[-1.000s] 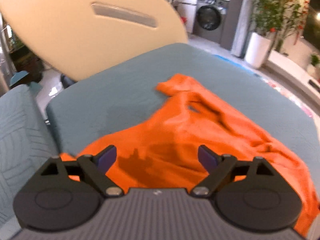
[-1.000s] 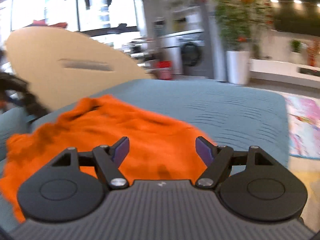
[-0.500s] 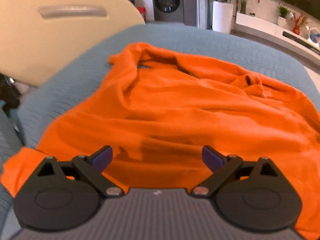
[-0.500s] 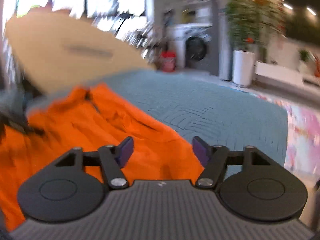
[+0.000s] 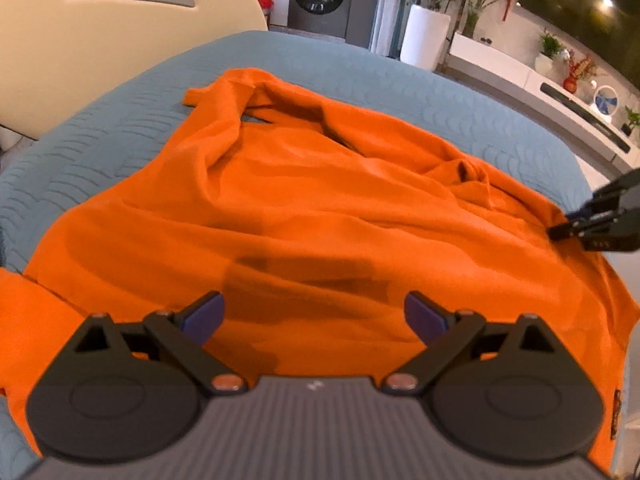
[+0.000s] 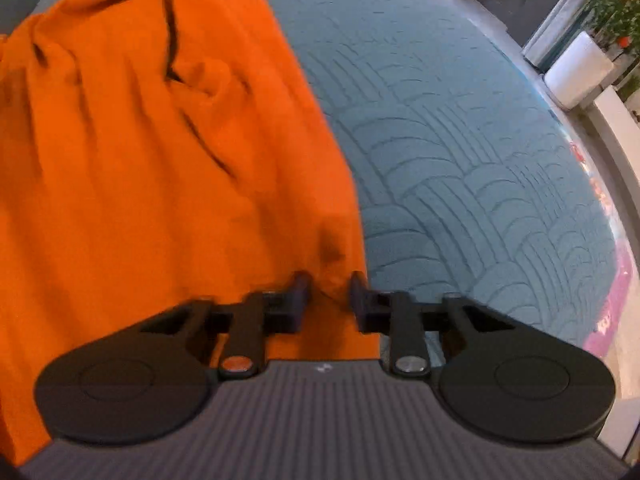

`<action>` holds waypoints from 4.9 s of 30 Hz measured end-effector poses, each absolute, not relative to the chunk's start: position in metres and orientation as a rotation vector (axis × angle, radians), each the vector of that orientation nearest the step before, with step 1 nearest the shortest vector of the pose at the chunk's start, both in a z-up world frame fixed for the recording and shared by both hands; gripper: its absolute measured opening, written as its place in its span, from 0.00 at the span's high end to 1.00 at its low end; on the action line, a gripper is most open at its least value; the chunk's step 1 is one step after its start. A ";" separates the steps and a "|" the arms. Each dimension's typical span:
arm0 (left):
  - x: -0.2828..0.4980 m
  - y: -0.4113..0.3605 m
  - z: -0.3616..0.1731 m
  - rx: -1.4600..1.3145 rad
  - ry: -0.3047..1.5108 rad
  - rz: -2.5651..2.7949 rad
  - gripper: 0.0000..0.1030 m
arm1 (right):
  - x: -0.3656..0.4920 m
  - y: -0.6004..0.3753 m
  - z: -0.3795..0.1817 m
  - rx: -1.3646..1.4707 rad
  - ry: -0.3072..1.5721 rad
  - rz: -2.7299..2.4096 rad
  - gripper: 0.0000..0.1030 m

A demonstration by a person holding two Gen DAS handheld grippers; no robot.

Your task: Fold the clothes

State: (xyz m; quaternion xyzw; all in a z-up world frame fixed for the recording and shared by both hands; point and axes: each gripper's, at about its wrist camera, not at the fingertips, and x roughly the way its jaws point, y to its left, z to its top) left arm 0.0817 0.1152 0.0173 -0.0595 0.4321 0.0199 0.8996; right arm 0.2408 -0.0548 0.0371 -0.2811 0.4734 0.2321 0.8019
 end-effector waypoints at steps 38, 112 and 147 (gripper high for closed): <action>0.116 0.223 0.006 -0.490 0.944 0.081 0.00 | 0.334 0.158 0.049 -0.207 1.039 0.512 0.41; 0.100 0.093 0.009 0.477 0.552 0.334 0.08 | -0.024 0.073 0.001 -0.551 0.412 0.424 0.50; 0.210 0.142 0.084 0.262 0.899 0.411 0.90 | 0.017 0.027 0.033 -0.279 0.470 0.450 0.51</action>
